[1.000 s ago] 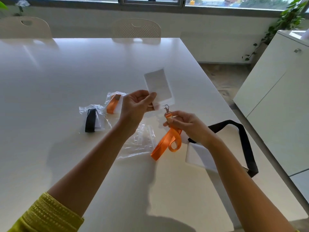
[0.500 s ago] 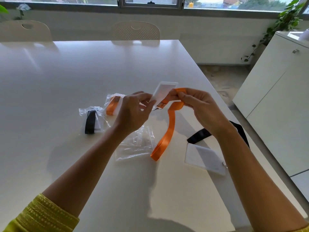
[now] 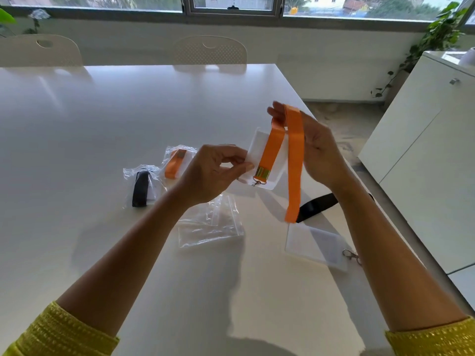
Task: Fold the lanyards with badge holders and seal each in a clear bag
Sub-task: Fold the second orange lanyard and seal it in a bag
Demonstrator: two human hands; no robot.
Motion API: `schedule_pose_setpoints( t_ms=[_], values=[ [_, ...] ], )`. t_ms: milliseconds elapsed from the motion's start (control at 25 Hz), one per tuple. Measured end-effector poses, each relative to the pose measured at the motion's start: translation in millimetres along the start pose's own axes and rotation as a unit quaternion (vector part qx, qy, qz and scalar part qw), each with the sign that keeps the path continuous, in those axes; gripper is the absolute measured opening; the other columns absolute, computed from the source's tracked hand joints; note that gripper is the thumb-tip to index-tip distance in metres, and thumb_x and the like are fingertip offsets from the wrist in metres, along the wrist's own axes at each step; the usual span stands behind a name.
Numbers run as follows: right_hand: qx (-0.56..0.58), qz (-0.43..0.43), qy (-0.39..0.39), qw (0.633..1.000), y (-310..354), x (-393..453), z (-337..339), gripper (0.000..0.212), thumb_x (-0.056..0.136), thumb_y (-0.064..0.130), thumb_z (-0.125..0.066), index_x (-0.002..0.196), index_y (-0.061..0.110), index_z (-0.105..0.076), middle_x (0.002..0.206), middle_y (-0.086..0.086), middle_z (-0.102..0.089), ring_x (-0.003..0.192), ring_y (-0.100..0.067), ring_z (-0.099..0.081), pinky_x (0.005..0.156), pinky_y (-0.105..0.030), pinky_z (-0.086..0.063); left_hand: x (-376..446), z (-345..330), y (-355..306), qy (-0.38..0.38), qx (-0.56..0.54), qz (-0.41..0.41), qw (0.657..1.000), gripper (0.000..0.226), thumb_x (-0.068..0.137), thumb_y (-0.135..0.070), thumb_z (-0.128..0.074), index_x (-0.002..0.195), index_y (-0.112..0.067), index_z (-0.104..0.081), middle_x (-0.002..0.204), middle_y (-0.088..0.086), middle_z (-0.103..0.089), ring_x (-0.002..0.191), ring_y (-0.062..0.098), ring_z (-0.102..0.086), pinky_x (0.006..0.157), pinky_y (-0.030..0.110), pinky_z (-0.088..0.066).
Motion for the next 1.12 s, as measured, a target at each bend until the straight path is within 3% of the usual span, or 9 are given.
schedule_pose_setpoints(
  t_ms=[80,120,200,280,520,720,920,1000,1120],
  values=[
    [-0.079,-0.037,0.003,0.996,-5.1,-6.9,-5.0,0.033,0.098,0.029,-0.051,0.105,0.060,-0.061,0.105,0.035,-0.063,0.106,0.007,-0.061,0.090,-0.014,-0.051,2.1,3.5,2.2,-0.009,-0.063,0.019,0.998,0.016,0.089,-0.009,-0.066,0.102,-0.016,-0.069,0.103,-0.011,-0.070,0.096,0.002,-0.071,0.083,0.020,-0.057],
    [-0.084,-0.043,0.003,0.995,-6.5,-10.4,-8.0,0.032,0.096,0.034,-0.055,0.092,0.065,-0.063,0.092,0.036,-0.063,0.094,0.009,-0.062,0.082,-0.012,-0.051,3.3,4.8,5.8,-0.014,-0.103,0.034,0.994,0.015,0.088,-0.010,-0.066,0.103,-0.013,-0.069,0.105,-0.004,-0.072,0.097,0.010,-0.073,0.083,0.028,-0.060],
    [-0.077,-0.012,0.009,0.997,-9.0,-14.7,-14.4,0.009,0.084,0.065,-0.059,0.090,0.061,-0.066,0.095,0.023,-0.065,0.098,-0.010,-0.066,0.085,-0.028,-0.056,4.5,6.0,12.4,-0.027,-0.186,0.058,0.981,0.019,0.086,-0.015,-0.066,0.103,-0.008,-0.070,0.107,0.007,-0.074,0.097,0.024,-0.074,0.080,0.040,-0.062],
    [-0.098,0.007,-0.006,0.995,-11.7,-16.8,-16.5,0.024,0.080,0.073,-0.055,0.097,0.061,-0.066,0.104,0.015,-0.064,0.107,-0.029,-0.062,0.093,-0.043,-0.054,4.5,7.7,17.5,-0.047,-0.269,0.070,0.960,0.025,0.083,-0.018,-0.066,0.104,-0.005,-0.069,0.106,0.011,-0.075,0.096,0.032,-0.073,0.075,0.042,-0.062],
    [-0.163,0.009,0.008,0.986,-23.6,-20.6,-27.7,0.023,0.098,0.034,-0.050,0.088,0.032,-0.071,0.099,0.012,-0.072,0.105,-0.013,-0.057,0.093,-0.034,-0.046,4.7,24.7,44.9,-0.171,-0.463,0.130,0.860,0.019,0.097,-0.006,-0.054,0.101,-0.011,-0.071,0.105,0.005,-0.076,0.103,0.027,-0.072,0.077,0.035,-0.061],
    [-0.137,-0.014,0.005,0.990,-25.8,-17.5,-31.9,0.030,0.099,0.041,-0.049,0.091,0.026,-0.073,0.086,0.007,-0.072,0.091,-0.019,-0.065,0.098,-0.051,-0.047,0.3,35.1,52.9,-0.252,-0.396,0.146,0.871,0.011,0.094,-0.009,-0.062,0.100,-0.013,-0.070,0.097,-0.002,-0.078,0.099,0.023,-0.074,0.075,0.034,-0.060],
    [-0.139,-0.087,0.085,0.983,-35.5,-20.3,-43.7,0.030,0.092,0.046,-0.048,0.089,0.029,-0.072,0.077,0.014,-0.070,0.079,-0.012,-0.066,0.083,-0.030,-0.051,-4.8,55.8,47.6,-0.323,-0.150,0.105,0.928,0.020,0.087,-0.018,-0.074,0.104,-0.007,-0.074,0.102,0.000,-0.076,0.089,0.011,-0.075,0.071,0.030,-0.062],
    [-0.121,-0.094,0.102,0.983,-34.7,-21.1,-48.5,0.027,0.090,0.045,-0.049,0.087,0.031,-0.072,0.076,0.017,-0.071,0.079,-0.011,-0.067,0.082,-0.026,-0.050,-4.9,56.2,35.9,-0.304,-0.007,0.065,0.950,0.019,0.086,-0.027,-0.076,0.102,-0.017,-0.075,0.096,-0.010,-0.074,0.084,0.001,-0.073,0.075,0.020,-0.059],
    [-0.020,-0.073,0.058,0.995,-18.4,-16.4,-41.9,0.025,0.093,0.033,-0.050,0.091,0.023,-0.072,0.081,0.012,-0.074,0.083,-0.013,-0.069,0.084,-0.025,-0.052,-4.0,46.6,26.4,-0.246,0.107,0.020,0.963,0.020,0.086,-0.028,-0.075,0.100,-0.013,-0.077,0.093,-0.011,-0.073,0.076,-0.004,-0.069,0.075,0.008,-0.053]
  ],
)
Point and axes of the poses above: each hand's wrist, its own x-axis towards the middle knuckle, its own z-axis out of the back of the hand, y = z × x, the point moved 10 cm from there along x, towards the middle knuckle
